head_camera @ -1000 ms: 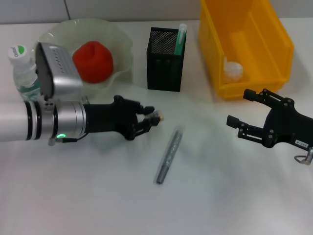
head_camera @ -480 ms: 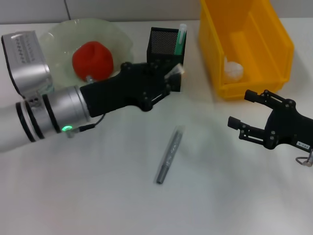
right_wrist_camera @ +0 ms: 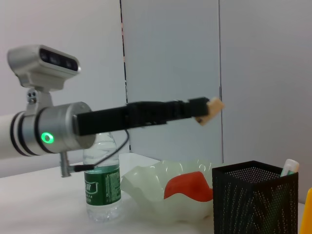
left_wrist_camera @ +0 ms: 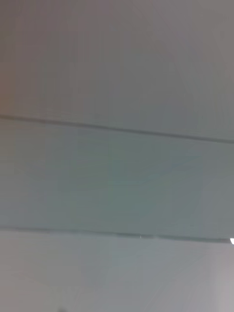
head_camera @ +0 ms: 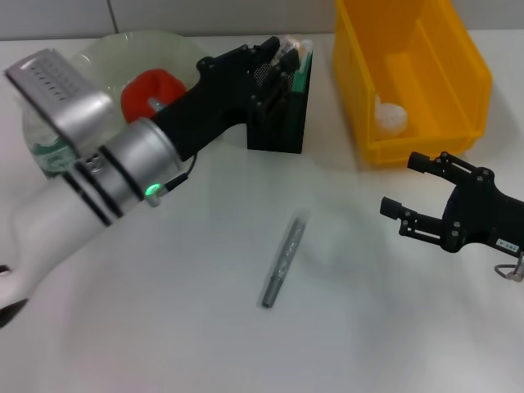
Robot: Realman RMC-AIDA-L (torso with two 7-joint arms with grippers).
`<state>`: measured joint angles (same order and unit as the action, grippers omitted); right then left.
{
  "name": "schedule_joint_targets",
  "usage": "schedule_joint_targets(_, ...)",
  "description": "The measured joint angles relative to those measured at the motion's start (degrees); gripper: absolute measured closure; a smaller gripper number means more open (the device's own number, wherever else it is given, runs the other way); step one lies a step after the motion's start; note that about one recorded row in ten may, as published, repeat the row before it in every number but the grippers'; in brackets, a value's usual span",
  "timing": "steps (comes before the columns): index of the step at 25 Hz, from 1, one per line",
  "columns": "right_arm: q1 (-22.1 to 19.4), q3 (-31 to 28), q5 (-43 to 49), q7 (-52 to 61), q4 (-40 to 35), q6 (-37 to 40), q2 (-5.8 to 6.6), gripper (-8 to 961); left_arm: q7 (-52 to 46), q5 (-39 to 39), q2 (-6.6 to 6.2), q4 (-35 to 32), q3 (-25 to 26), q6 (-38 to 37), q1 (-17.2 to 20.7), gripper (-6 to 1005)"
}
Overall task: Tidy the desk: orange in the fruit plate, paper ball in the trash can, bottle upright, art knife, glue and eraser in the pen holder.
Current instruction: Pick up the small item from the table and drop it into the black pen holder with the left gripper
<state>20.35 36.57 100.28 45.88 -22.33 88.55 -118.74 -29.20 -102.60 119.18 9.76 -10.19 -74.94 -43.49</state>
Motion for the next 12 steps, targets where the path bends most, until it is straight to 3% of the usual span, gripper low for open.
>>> schedule_joint_targets(9,-0.1,-0.01,0.46,-0.04,-0.23,0.7,-0.03,137,13.69,-0.12,0.0,8.41,12.54,16.63,-3.86,726)
schedule_joint_targets(12,-0.15,-0.01,0.48,-0.05,-0.26,0.7,-0.06,137,14.09,-0.14,0.0,8.6,13.45,18.81,-4.46,725)
